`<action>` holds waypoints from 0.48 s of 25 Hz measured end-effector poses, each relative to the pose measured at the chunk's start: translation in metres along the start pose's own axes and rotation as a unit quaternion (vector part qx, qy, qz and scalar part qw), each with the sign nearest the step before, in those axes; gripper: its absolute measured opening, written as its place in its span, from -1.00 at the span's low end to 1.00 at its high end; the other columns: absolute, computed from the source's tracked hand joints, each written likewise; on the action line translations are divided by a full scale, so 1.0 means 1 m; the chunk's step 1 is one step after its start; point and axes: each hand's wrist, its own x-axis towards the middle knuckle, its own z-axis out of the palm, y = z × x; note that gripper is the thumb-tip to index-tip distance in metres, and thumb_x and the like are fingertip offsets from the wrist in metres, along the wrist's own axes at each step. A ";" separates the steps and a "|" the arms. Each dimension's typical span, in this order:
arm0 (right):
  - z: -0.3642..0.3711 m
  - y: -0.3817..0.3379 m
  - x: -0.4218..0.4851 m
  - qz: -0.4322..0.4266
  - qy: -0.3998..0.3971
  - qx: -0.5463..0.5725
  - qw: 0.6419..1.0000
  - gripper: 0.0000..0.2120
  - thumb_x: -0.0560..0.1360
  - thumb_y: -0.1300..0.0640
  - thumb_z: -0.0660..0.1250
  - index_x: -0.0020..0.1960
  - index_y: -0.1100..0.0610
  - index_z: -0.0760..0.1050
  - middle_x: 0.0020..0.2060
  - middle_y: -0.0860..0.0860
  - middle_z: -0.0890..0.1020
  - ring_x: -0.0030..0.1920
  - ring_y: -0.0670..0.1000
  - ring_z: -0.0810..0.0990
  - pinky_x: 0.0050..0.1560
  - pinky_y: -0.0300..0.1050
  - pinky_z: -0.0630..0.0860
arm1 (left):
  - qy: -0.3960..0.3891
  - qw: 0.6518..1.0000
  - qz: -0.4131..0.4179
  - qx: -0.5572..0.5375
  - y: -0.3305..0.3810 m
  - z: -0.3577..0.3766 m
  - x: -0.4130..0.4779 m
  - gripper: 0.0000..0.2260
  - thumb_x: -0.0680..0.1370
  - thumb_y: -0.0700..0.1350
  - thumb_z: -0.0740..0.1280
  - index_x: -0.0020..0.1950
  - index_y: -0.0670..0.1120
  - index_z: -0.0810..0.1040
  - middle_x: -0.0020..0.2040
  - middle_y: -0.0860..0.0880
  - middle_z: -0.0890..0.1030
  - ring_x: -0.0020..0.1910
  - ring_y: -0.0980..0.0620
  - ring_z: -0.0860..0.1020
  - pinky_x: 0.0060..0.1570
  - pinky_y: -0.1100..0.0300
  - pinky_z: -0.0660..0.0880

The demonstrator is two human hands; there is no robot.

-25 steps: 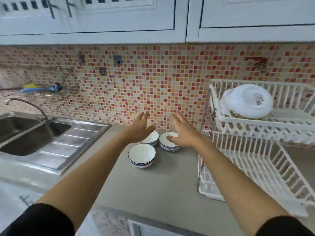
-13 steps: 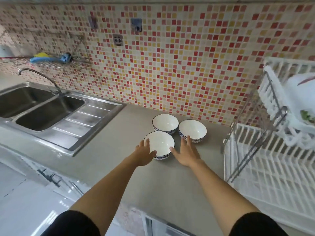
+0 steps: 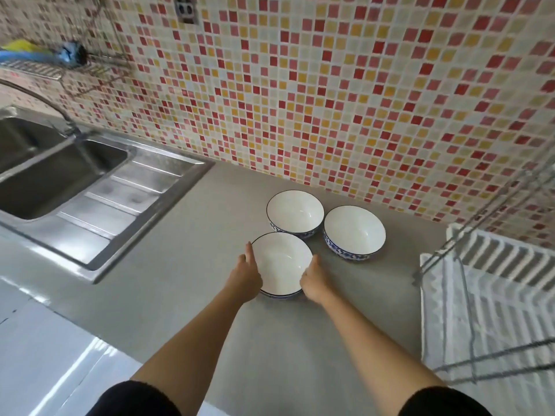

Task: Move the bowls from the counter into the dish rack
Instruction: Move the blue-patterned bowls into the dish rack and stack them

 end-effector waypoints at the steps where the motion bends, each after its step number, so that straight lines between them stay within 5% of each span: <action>1: 0.001 -0.002 0.000 0.008 0.012 0.007 1.000 -0.63 0.53 0.32 0.13 0.32 0.33 0.22 0.27 0.26 0.44 0.24 0.22 0.48 0.15 -0.04 0.42 | 0.006 1.000 -0.007 -0.009 0.001 0.000 -0.001 -0.35 0.57 -0.31 0.06 0.56 -0.16 -0.23 0.45 -0.22 0.22 0.29 -0.28 0.42 0.25 -0.03 0.35; 8: -0.001 -0.011 -0.038 -0.026 0.049 0.080 0.995 -0.77 0.48 0.41 0.06 0.03 0.14 0.14 -0.03 0.19 0.48 -0.08 0.16 0.49 -0.14 -0.04 0.42 | 0.053 0.998 0.024 -0.017 0.000 -0.021 -0.038 -0.31 0.52 -0.41 0.05 0.56 -0.13 -0.21 0.38 -0.24 0.29 0.18 -0.32 0.48 0.17 -0.05 0.40; 12: -0.031 -0.029 -0.087 -0.097 0.116 0.103 0.983 -0.65 0.52 0.35 0.04 0.30 0.19 0.17 0.04 0.21 0.54 0.00 0.25 0.55 -0.17 -0.04 0.43 | 0.132 0.987 0.062 -0.065 0.014 -0.056 -0.084 -0.33 0.56 -0.38 0.07 0.57 -0.03 -0.15 0.46 -0.23 0.26 0.20 -0.29 0.50 0.20 -0.09 0.45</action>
